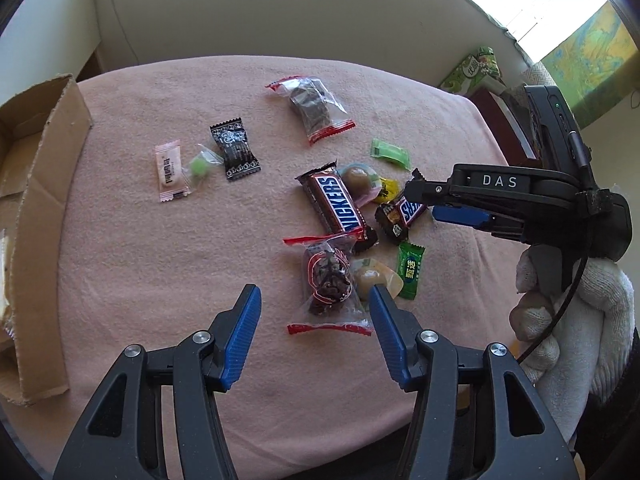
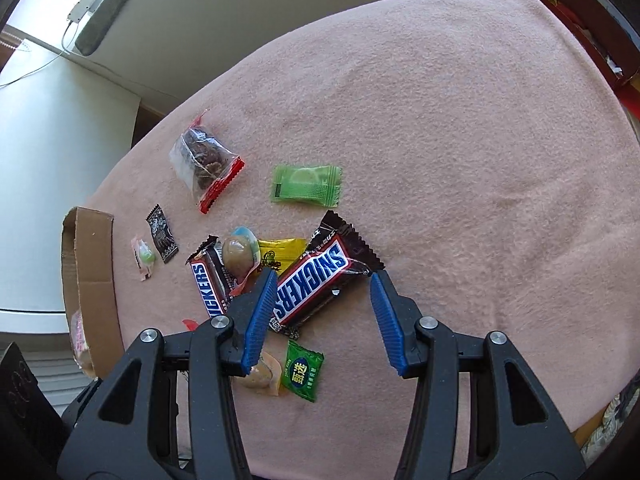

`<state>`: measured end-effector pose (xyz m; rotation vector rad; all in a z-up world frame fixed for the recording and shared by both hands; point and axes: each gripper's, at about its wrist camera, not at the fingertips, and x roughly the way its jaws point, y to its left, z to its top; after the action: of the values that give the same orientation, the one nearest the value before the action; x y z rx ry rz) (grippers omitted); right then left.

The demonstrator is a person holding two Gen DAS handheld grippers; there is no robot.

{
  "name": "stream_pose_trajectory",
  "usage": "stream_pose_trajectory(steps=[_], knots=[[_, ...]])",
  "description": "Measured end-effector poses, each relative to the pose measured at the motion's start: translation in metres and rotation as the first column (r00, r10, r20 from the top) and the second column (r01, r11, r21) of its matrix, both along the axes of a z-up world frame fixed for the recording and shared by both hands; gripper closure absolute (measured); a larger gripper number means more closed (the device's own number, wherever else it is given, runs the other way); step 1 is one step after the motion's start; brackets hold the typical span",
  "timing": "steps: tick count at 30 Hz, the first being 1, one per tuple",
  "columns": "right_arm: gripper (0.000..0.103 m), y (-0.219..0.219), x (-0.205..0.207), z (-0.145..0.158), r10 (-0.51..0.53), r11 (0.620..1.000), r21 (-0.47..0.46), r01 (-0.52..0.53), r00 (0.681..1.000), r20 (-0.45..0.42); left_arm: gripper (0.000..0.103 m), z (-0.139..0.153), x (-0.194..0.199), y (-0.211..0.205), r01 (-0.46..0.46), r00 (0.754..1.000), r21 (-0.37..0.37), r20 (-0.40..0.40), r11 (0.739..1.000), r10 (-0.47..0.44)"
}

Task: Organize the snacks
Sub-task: 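Grasp the red-trimmed snack bag with left gripper while right grasps Snickers bar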

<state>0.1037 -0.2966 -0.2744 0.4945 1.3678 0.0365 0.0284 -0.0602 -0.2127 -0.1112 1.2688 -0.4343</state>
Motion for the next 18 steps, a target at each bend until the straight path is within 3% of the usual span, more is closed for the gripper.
stream_pose_trajectory(steps=[3,9,10,13,18], knots=[[0.052,0.002,0.003,-0.009,-0.020,0.999,0.034,0.021,0.999,-0.034,0.048,-0.005,0.004,-0.004,-0.001,1.000,-0.007,-0.017,1.000,0.001],[0.053,0.012,0.009,-0.009,0.019,1.000,-0.014,-0.020,0.999,-0.030,0.050,-0.016,0.007,-0.012,0.009,0.999,-0.004,-0.037,1.000,-0.009],[0.057,0.014,0.012,-0.009,0.031,0.999,-0.022,-0.032,0.999,-0.028,0.050,-0.017,0.008,-0.013,0.011,0.999,0.001,-0.036,1.000,-0.011],[0.063,0.024,0.014,-0.009,0.061,0.998,-0.030,-0.061,0.998,-0.021,0.064,-0.021,0.009,-0.016,0.019,0.999,0.014,-0.038,1.000,-0.018],[0.067,0.035,0.014,-0.006,0.106,0.993,-0.058,-0.107,0.994,-0.010,0.076,-0.025,0.009,-0.020,0.030,0.999,0.005,-0.034,1.000,-0.030]])
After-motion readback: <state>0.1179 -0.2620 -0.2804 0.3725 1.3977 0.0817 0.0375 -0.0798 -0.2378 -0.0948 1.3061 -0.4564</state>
